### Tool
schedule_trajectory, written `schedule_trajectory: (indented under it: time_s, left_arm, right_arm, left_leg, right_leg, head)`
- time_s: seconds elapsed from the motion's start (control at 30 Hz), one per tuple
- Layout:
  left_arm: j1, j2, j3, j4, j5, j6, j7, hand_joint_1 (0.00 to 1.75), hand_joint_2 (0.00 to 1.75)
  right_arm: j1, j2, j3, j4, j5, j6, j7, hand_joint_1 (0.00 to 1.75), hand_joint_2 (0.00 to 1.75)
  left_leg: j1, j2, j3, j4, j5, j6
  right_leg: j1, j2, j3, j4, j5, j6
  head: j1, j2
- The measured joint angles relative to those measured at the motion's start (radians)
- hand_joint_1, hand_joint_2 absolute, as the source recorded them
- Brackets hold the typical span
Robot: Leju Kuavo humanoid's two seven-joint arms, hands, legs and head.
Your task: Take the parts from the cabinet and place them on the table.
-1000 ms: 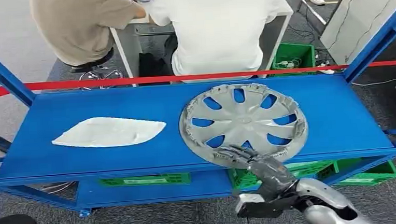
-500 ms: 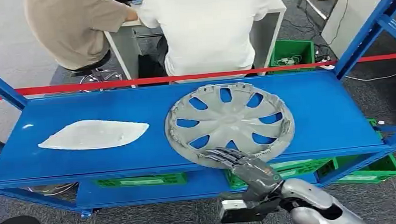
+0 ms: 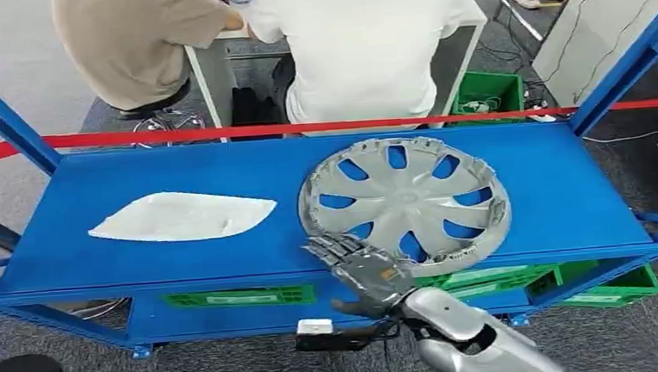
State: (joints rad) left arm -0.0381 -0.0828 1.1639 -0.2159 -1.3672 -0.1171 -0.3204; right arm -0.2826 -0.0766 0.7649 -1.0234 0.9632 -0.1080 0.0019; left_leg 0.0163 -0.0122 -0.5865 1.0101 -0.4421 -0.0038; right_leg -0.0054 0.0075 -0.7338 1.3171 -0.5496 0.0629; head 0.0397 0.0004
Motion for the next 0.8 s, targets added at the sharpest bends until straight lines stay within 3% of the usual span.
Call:
schedule_trajectory:
  time_s: [0.03, 0.1, 0.13, 0.23, 0.3, 0.33, 0.43, 0.47, 0.5, 0.53, 0.6, 0.63, 0.67, 0.7, 0.8]
  left_arm:
    - [0.0, 0.0, 0.0, 0.0, 0.0, 0.0, 0.0, 0.0, 0.0]
    - [0.0, 0.0, 0.0, 0.0, -0.004, -0.003, 0.0, 0.0, 0.0]
    - [-0.001, 0.0, 0.0, 0.0, -0.006, -0.003, 0.0, 0.0, 0.0]
    - [-0.001, 0.0, 0.0, 0.0, -0.008, -0.003, 0.0, 0.0, 0.0]
    - [-0.002, 0.003, 0.0, 0.0, -0.009, -0.003, 0.0, 0.0, 0.0]
    - [-0.002, 0.003, 0.0, 0.0, -0.011, -0.003, 0.0, 0.0, 0.0]
    - [-0.001, 0.002, 0.0, 0.0, -0.014, -0.005, 0.0, 0.0, 0.0]
    - [0.001, 0.001, 0.0, 0.0, -0.015, -0.005, 0.0, 0.0, 0.0]
    - [0.003, 0.002, 0.0, 0.0, -0.015, -0.005, 0.0, 0.0, 0.0]
    - [0.003, 0.002, 0.0, 0.0, -0.015, -0.005, 0.0, 0.0, 0.0]
    - [0.002, 0.003, 0.0, 0.0, -0.015, -0.004, 0.0, 0.0, 0.0]
    - [0.002, 0.0, 0.0, 0.001, -0.015, -0.004, 0.0, 0.0, 0.0]
    - [-0.001, 0.0, 0.0, 0.002, -0.015, -0.004, 0.0, 0.0, 0.0]
    - [-0.001, -0.002, 0.0, 0.002, -0.015, -0.004, 0.0, 0.0, 0.0]
    - [0.002, -0.001, 0.0, 0.002, -0.015, -0.004, 0.002, 0.0, 0.0]
  right_arm:
    - [-0.009, 0.011, 0.005, 0.011, 0.004, -0.008, 0.005, 0.0, 1.75]
    - [-0.033, 0.037, 0.01, 0.036, 0.01, -0.016, 0.016, 0.0, 1.75]
    - [-0.046, 0.051, 0.011, 0.049, 0.013, -0.018, 0.023, 0.0, 1.75]
    - [-0.071, 0.073, 0.014, 0.08, 0.019, -0.016, 0.04, 0.0, 1.75]
    - [-0.09, 0.084, 0.014, 0.102, 0.025, -0.009, 0.051, 0.0, 1.75]
    - [-0.103, 0.091, 0.014, 0.123, 0.03, -0.006, 0.057, 0.0, 1.75]
    - [-0.116, 0.1, 0.015, 0.179, 0.046, -0.008, 0.076, 0.0, 1.75]
    - [-0.116, 0.1, 0.015, 0.2, 0.054, -0.012, 0.085, 0.0, 1.75]
    - [-0.116, 0.1, 0.015, 0.214, 0.062, -0.017, 0.091, 0.0, 1.75]
    - [-0.116, 0.1, 0.014, 0.227, 0.07, -0.026, 0.102, 0.0, 1.75]
    - [-0.118, 0.1, 0.012, 0.244, 0.078, -0.034, 0.113, 0.0, 1.75]
    - [-0.119, 0.1, 0.011, 0.252, 0.08, -0.036, 0.114, 0.0, 1.75]
    - [-0.121, 0.1, 0.01, 0.259, 0.08, -0.037, 0.116, 0.0, 1.75]
    - [-0.121, 0.1, 0.01, 0.265, 0.081, -0.037, 0.117, 0.0, 1.75]
    - [-0.123, 0.1, 0.01, 0.279, 0.081, -0.038, 0.118, 0.0, 1.75]
  left_leg:
    - [0.0, -0.001, 0.001, 0.0, 0.0, 0.0]
    - [0.0, -0.001, 0.006, 0.0, -0.002, -0.005]
    - [-0.007, -0.001, 0.003, 0.003, -0.004, -0.014]
    - [-0.002, -0.001, 0.0, -0.005, 0.005, -0.032]
    - [-0.001, 0.0, 0.0, -0.002, -0.003, -0.043]
    - [-0.003, 0.001, -0.015, 0.029, -0.029, -0.047]
    - [-0.002, 0.001, -0.123, 0.253, -0.133, -0.055]
    - [-0.002, 0.001, -0.144, 0.293, -0.138, -0.056]
    - [-0.002, 0.001, -0.141, 0.283, -0.117, -0.057]
    - [0.0, 0.001, -0.119, 0.237, -0.079, -0.057]
    - [0.004, 0.003, -0.036, 0.073, 0.006, -0.06]
    - [0.006, 0.004, -0.009, 0.019, 0.009, -0.064]
    - [0.005, -0.002, -0.002, -0.001, -0.002, -0.047]
    - [0.004, -0.001, -0.008, 0.005, 0.001, -0.039]
    - [0.005, -0.001, -0.008, 0.003, 0.002, -0.017]
  right_leg:
    - [0.0, 0.0, 0.03, -0.061, 0.038, -0.003]
    - [0.0, 0.0, 0.121, -0.241, 0.117, -0.011]
    - [0.002, 0.0, 0.141, -0.279, 0.103, -0.013]
    - [0.008, 0.005, 0.134, -0.28, 0.107, -0.029]
    - [0.0, 0.003, 0.141, -0.295, 0.117, -0.045]
    - [-0.001, 0.003, 0.141, -0.297, 0.119, -0.05]
    - [0.0, -0.001, 0.14, -0.297, 0.117, -0.054]
    - [0.0, -0.001, 0.14, -0.297, 0.117, -0.054]
    - [-0.001, -0.001, 0.14, -0.297, 0.117, -0.054]
    - [-0.002, -0.001, 0.14, -0.296, 0.117, -0.053]
    - [-0.006, 0.0, 0.143, -0.294, 0.115, -0.045]
    - [0.0, 0.002, 0.14, -0.29, 0.112, -0.037]
    - [0.004, 0.005, 0.132, -0.28, 0.11, -0.032]
    - [0.004, 0.004, 0.132, -0.285, 0.114, -0.027]
    - [-0.001, 0.003, 0.128, -0.287, 0.108, -0.013]
  head:
    - [0.0, 0.0]
    - [0.0, 0.0]
    - [0.0, 0.0]
    - [-0.002, 0.0]
    - [-0.002, 0.0]
    - [-0.008, 0.0]
    - [-0.016, 0.0]
    - [-0.017, 0.0]
    - [-0.017, 0.0]
    - [-0.018, 0.0]
    - [-0.018, 0.0]
    - [-0.02, 0.0]
    - [-0.026, 0.0]
    - [-0.019, 0.0]
    - [-0.02, 0.0]
